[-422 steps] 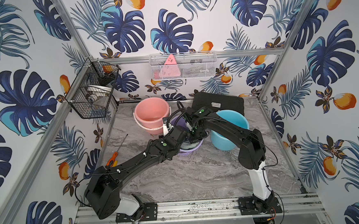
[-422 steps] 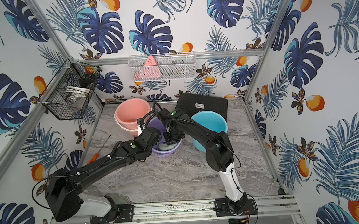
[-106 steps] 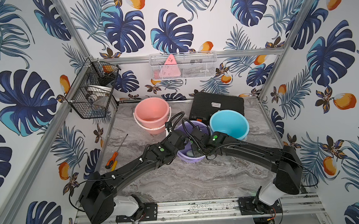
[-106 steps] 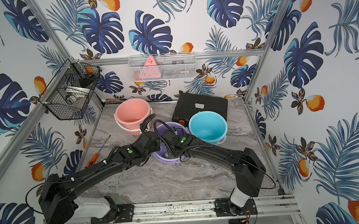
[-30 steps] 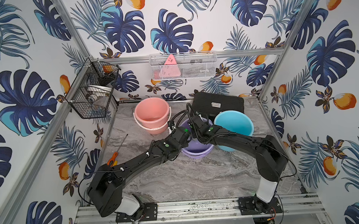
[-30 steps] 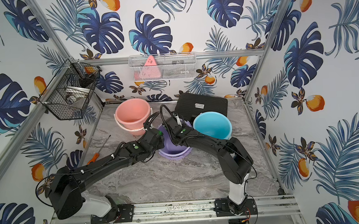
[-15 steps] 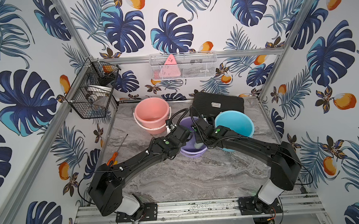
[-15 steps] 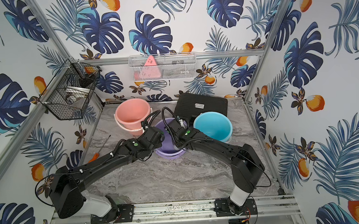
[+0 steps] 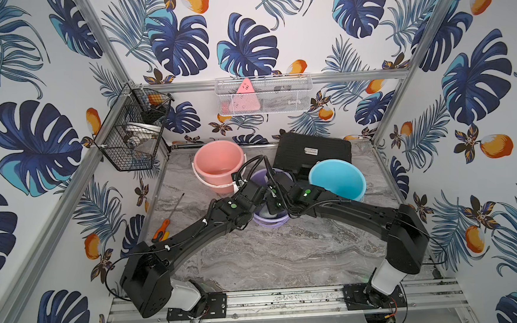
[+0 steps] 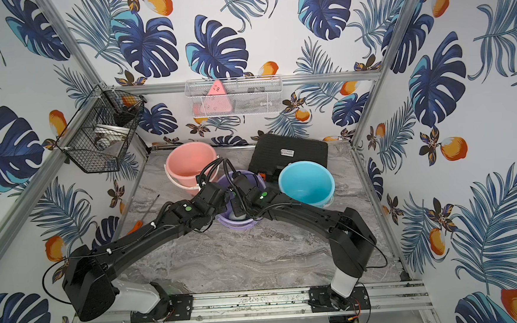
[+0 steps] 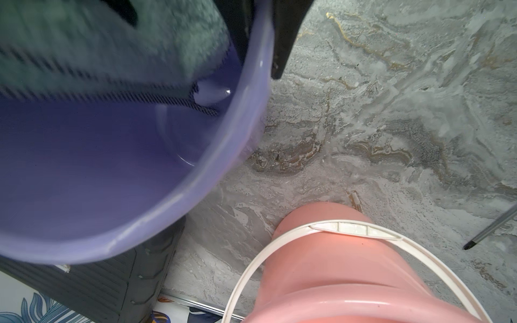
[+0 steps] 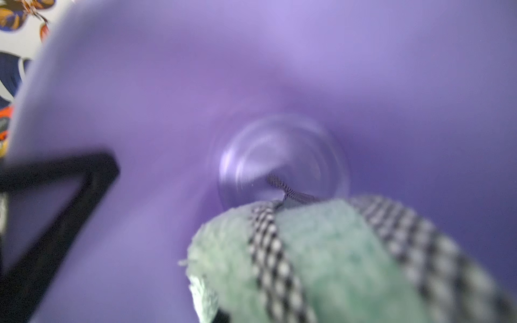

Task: Wipe the inside of the bucket with a cloth
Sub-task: Wipe the dirt from the inside of the bucket.

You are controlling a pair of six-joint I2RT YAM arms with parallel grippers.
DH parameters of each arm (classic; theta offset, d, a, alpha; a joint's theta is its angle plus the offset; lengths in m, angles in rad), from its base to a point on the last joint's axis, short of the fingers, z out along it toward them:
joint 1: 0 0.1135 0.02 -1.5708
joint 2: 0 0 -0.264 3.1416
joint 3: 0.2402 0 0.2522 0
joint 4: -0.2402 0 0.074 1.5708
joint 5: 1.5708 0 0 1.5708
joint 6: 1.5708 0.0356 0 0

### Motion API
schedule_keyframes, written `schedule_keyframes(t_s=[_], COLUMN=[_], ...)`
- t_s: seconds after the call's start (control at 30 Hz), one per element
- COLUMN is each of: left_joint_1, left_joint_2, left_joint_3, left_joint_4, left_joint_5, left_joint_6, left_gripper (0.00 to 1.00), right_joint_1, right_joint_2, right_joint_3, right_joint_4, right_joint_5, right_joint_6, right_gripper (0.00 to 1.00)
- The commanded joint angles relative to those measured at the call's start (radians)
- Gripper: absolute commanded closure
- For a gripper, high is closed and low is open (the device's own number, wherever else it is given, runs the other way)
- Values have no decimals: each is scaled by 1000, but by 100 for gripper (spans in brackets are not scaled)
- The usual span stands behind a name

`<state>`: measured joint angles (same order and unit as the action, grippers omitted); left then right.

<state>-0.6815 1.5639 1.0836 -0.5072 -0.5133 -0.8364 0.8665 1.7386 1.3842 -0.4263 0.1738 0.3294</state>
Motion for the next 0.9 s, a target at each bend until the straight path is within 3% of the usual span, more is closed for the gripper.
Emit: schedule_keyframes(t_s=[0.0,0.23,0.47,0.63,0.87], left_joint_1=[3,37,78,98,97], left_joint_2=[-20,-45,9,22,19], left_joint_3=[-17,-34,6,22,8], left_joint_4=[-40,-43,-66,-72,-51], left_joint_5=[58,109,143,158,192], left_joint_6=[16,6,29,45,49], left_gripper=[100,100,100,100,100], right_joint_1=[-44,-92,-80,-69,-72], right_joint_2=[60,146,123,141,265], right_joint_3=[49,85,-6,-17,95], right_joint_4=[46,79,157,118,21], right_joint_5=[-86,-151,-192,-130,16], right_joint_6=[-4,4,-75,-144,-128], right_gripper=[100,100,100,100,100])
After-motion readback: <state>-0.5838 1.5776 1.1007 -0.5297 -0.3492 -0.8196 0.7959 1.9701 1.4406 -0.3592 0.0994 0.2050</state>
